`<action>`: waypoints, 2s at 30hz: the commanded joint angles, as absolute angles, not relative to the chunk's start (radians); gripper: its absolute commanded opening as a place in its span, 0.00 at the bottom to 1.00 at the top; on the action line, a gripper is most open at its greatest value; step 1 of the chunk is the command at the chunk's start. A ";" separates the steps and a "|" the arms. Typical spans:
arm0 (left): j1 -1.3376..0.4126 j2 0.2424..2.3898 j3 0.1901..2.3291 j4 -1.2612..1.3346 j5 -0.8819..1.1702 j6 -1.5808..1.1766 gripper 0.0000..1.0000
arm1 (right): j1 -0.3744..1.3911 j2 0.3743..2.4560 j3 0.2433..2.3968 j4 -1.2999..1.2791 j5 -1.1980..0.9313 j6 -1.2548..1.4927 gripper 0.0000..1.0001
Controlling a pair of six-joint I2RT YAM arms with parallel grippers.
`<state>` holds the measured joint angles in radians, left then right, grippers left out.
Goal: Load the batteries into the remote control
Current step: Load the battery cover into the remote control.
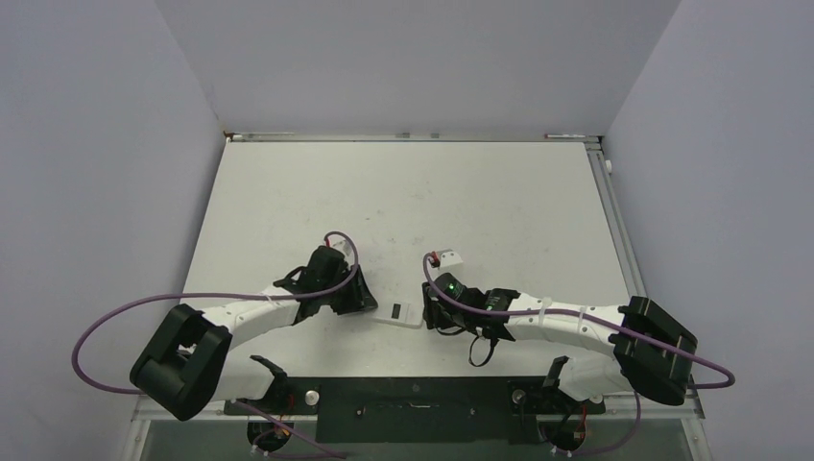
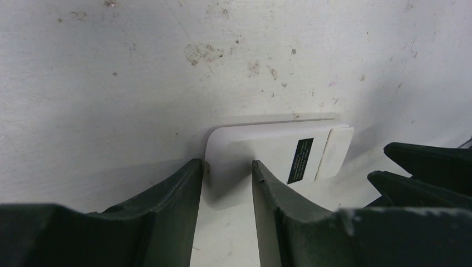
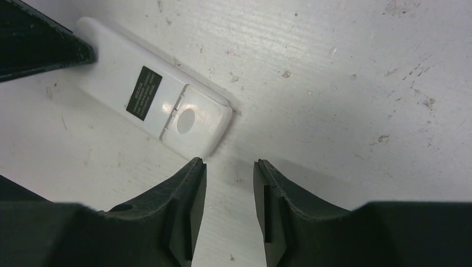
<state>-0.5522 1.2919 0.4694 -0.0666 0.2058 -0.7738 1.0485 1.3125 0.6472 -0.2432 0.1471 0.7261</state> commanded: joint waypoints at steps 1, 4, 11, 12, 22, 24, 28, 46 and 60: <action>-0.581 1.281 0.483 -0.078 0.179 -0.767 0.35 | 1.055 1.287 0.638 -0.181 0.225 0.801 0.38; -0.595 1.264 0.472 -0.081 0.169 -0.776 0.34 | 1.055 1.290 0.637 -0.178 0.236 0.822 0.39; -0.629 1.225 0.445 -0.074 0.159 -0.823 0.31 | 1.056 1.321 0.637 -0.165 0.252 0.859 0.39; -0.632 1.221 0.437 -0.070 0.157 -0.830 0.30 | 1.057 1.326 0.638 -0.161 0.251 0.864 0.39; -0.653 1.206 0.409 -0.053 0.152 -0.857 0.29 | 1.069 1.397 0.668 -0.138 0.238 0.876 0.38; -0.653 1.202 0.406 -0.051 0.152 -0.859 0.29 | 1.071 1.410 0.674 -0.137 0.238 0.877 0.38; -0.653 1.197 0.405 -0.049 0.153 -0.860 0.29 | 1.074 1.430 0.687 -0.133 0.241 0.879 0.38; -0.659 1.206 0.414 -0.038 0.167 -0.857 0.29 | 1.077 1.487 0.726 -0.119 0.249 0.881 0.30; -0.680 1.257 0.445 -0.017 0.172 -0.861 0.28 | 1.116 1.537 0.727 -0.042 0.195 0.880 0.23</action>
